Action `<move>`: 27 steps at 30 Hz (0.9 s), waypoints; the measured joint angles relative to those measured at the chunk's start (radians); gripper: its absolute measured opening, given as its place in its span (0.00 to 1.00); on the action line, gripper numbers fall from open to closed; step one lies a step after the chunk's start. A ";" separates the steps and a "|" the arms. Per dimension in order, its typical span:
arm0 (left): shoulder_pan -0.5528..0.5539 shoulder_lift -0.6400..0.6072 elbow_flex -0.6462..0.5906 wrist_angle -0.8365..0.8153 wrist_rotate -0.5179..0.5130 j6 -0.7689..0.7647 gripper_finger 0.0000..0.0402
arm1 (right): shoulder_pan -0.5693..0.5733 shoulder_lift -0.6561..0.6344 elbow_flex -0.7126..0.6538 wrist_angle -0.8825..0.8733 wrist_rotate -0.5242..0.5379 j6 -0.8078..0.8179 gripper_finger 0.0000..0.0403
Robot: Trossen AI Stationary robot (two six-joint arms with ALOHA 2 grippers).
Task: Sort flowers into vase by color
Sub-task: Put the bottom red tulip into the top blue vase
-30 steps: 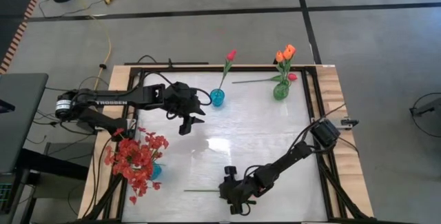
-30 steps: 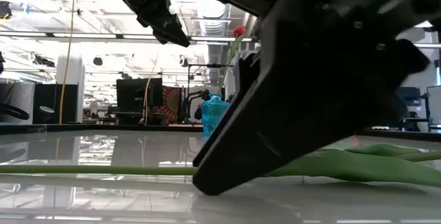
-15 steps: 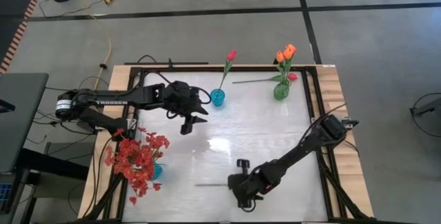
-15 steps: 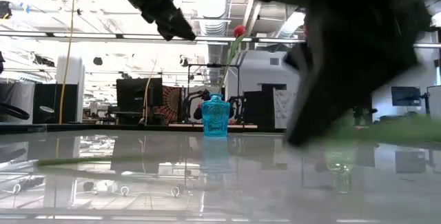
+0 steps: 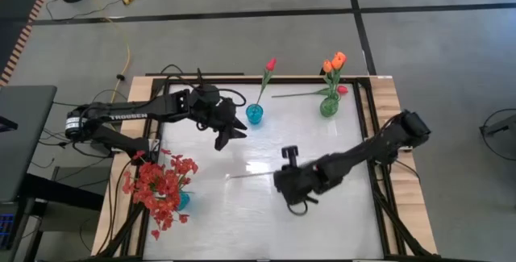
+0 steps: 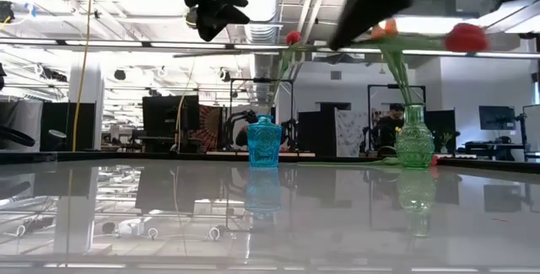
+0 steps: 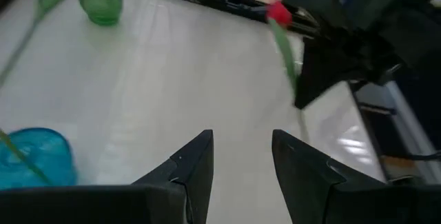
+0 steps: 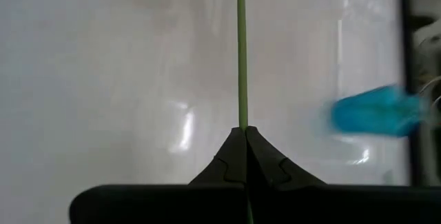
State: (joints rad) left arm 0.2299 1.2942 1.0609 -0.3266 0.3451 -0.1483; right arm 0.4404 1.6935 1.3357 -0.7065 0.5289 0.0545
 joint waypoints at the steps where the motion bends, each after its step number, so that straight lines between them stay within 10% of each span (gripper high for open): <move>1: 0.003 0.000 0.006 -0.007 0.014 -0.018 0.34 | -0.016 -0.012 0.000 0.010 0.000 -0.046 0.05; 17: 0.002 0.000 0.023 -0.123 0.123 -0.298 0.34 | -0.199 -0.053 0.001 0.430 0.024 -0.823 0.05; 27: 0.018 0.000 0.022 -0.078 0.167 -0.410 0.34 | -0.246 -0.053 0.002 0.538 -0.011 -1.039 0.05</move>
State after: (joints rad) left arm 0.2477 1.2942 1.0824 -0.4048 0.5122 -0.5583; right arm 0.1944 1.6409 1.3376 -0.1683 0.5181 -0.9848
